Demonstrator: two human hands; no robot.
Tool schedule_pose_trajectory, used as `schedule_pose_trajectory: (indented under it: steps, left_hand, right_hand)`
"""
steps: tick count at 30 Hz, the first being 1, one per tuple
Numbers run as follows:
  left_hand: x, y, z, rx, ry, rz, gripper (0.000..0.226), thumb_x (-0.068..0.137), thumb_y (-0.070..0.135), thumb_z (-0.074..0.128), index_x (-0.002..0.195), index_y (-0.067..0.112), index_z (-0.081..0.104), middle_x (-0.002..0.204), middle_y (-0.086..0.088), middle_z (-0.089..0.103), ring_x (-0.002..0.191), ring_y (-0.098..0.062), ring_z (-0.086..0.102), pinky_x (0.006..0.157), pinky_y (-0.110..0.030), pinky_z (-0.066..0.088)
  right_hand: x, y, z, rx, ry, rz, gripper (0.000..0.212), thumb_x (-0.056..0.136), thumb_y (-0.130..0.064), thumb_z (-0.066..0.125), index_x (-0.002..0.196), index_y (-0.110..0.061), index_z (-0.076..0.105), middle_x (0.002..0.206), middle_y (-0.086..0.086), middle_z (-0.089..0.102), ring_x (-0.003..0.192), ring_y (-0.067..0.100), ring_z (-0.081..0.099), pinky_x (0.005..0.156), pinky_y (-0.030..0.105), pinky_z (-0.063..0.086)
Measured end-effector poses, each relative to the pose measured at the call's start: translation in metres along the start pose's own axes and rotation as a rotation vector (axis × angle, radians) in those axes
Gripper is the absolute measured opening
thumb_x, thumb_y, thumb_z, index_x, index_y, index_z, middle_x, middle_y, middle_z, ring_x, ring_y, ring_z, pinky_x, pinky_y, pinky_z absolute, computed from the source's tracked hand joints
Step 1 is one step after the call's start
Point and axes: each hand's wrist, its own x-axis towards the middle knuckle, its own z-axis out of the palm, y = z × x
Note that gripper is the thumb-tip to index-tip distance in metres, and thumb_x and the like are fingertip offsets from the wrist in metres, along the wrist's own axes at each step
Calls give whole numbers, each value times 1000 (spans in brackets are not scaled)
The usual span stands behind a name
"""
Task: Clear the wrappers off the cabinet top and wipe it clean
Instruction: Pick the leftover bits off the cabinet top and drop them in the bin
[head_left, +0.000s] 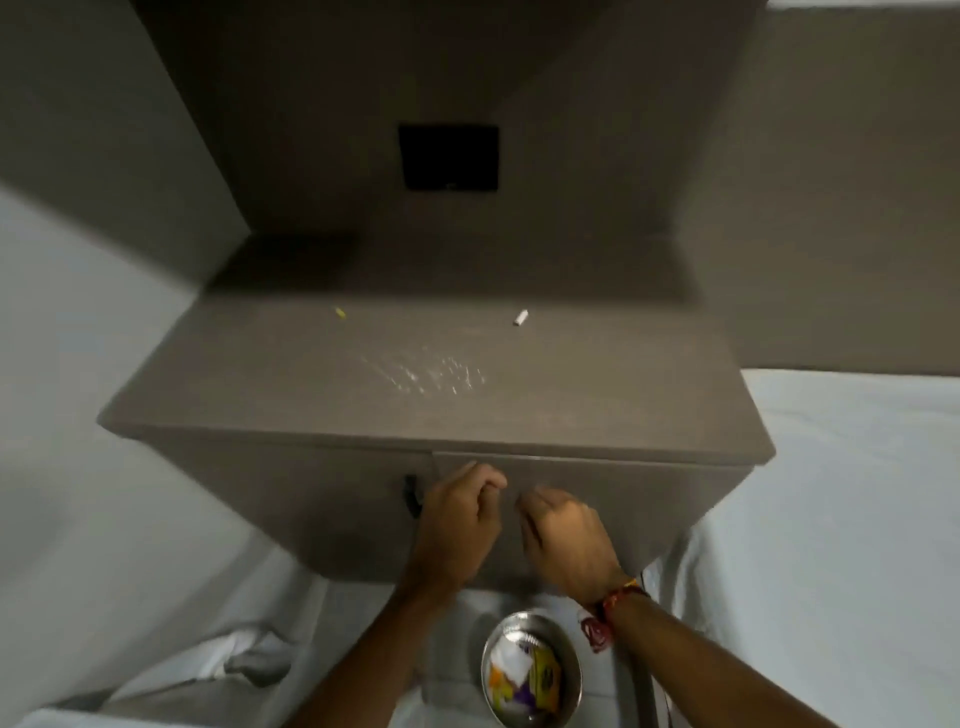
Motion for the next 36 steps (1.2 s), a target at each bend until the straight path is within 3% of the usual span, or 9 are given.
schedule_pose_trajectory:
  steps: [4,10,13,17,23,26,31,34,36]
  left_hand:
    - [51,40,-57,-63,50,134,27,89,10,44,87,9,71,85,-3,71,75,-17,68,68,-33,59]
    - [135,17,-108,13,175,-191,23,95,5,54,111,13,68,115,-6,68,98,-16,67,84,-25,57]
    - [170,-20,-134,152,152,-297,36,93,1,55,128,8,58,130,-16,57,117,-28,59,100,-38,55]
    - [210,-63,-156,306,177,-400,39,96,4,55,135,4,56,136,-23,55,131,-38,51,112,-45,46]
    - [229,-85,-150,448,40,-427,32,98,28,60,119,3,63,123,-19,60,110,-33,61,96,-45,55]
    - [233,-90,-144,533,37,-399,25,98,23,60,110,2,66,116,-20,61,101,-31,63,90,-44,58]
    - [230,-94,-134,627,80,-348,20,94,1,60,112,-1,67,117,-22,62,105,-33,63,91,-41,59]
    - [218,-89,-129,546,138,-322,18,93,-2,58,109,2,67,110,-20,65,100,-31,64,88,-39,59]
    - [207,-75,-122,322,259,-369,17,96,2,55,105,7,68,106,-16,68,95,-28,66,84,-39,60]
  right_hand:
    - [25,-21,-69,17,126,-64,8,81,-11,57,82,-13,65,81,4,66,75,25,65,64,34,52]
    - [107,-23,-110,109,235,130,15,91,-8,58,101,-12,69,103,6,66,97,22,63,80,25,48]
    - [148,-18,-108,165,262,257,27,94,-9,59,120,-11,67,117,9,64,105,25,65,92,31,53]
    - [187,-9,-99,207,289,383,34,89,-14,69,122,-8,65,116,15,70,105,33,68,94,40,57]
    - [216,-8,-86,91,242,442,33,79,-36,81,93,-10,68,96,9,66,88,25,66,78,38,61]
    - [223,-6,-81,28,288,451,26,86,-32,75,90,-6,74,97,13,67,86,28,67,75,35,60]
    - [223,-2,-77,53,313,427,18,94,-16,63,99,-6,76,106,16,68,94,32,68,84,40,60]
    - [214,1,-77,119,332,428,17,93,-14,61,94,-5,76,99,16,73,92,32,69,83,37,59]
    - [203,-1,-76,338,409,475,16,91,-11,62,93,-5,77,94,15,76,91,31,71,85,36,58]
